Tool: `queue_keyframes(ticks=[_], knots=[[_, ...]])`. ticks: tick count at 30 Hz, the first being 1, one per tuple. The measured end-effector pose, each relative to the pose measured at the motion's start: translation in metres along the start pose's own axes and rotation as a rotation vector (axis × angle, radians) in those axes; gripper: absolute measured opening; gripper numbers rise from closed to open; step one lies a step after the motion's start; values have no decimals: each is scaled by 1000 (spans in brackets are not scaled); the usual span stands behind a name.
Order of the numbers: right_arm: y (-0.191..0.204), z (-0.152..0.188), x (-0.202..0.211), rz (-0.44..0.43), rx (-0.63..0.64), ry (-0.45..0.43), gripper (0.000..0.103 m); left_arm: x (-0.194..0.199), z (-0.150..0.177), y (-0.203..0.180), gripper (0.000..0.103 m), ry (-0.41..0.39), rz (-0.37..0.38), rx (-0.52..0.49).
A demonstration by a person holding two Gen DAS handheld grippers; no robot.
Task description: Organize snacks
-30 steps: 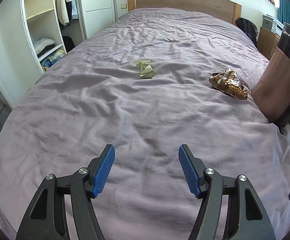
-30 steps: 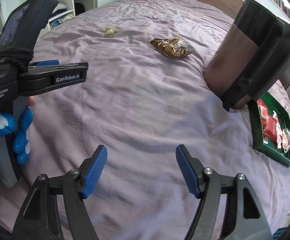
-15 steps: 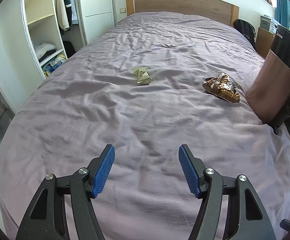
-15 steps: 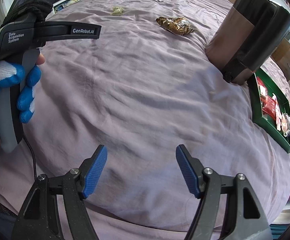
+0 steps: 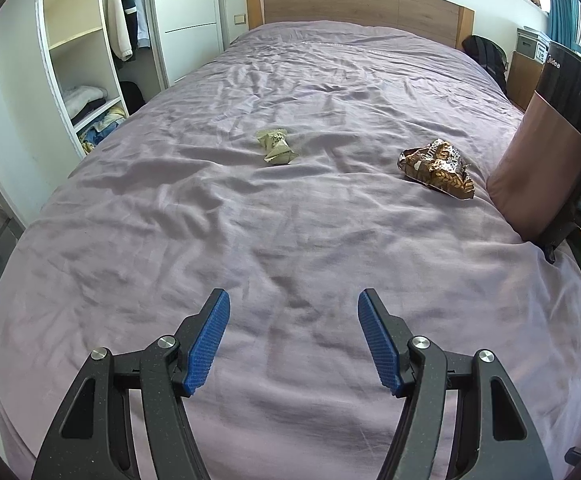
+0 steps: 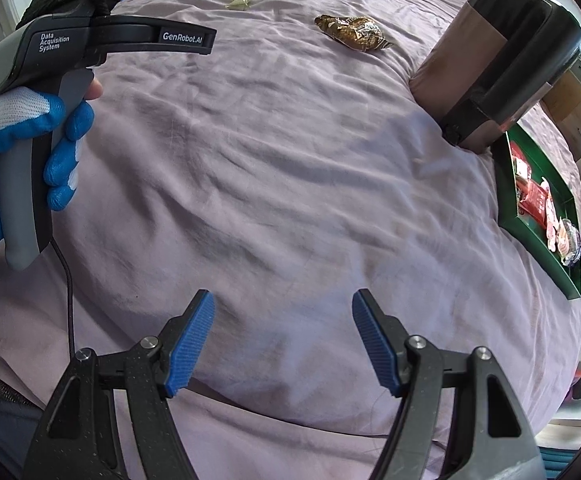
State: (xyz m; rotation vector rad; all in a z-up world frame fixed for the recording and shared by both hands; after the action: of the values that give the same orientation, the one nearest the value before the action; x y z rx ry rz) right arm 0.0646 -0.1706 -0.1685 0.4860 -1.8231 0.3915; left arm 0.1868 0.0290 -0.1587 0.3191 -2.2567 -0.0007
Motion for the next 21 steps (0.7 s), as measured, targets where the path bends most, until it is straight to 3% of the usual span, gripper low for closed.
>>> queue_keyframes(ticks=[21], knots=[[0,1,-11,7,15,38,103,-11,8,-3,61,21,8,-3]])
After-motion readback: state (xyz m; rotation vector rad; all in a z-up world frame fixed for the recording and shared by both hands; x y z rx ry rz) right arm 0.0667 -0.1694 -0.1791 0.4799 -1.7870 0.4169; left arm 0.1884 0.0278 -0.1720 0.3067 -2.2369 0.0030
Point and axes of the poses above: each gripper's, at about its wrist camera, not at the fingertips, and x roughly against the way its jaws point, y to its left, z to its underside, the point moved 9 cm from there along -x, roughly the way its jaws point, and after that the axes turned 7 degrees about -z, right-handed, at the moved point
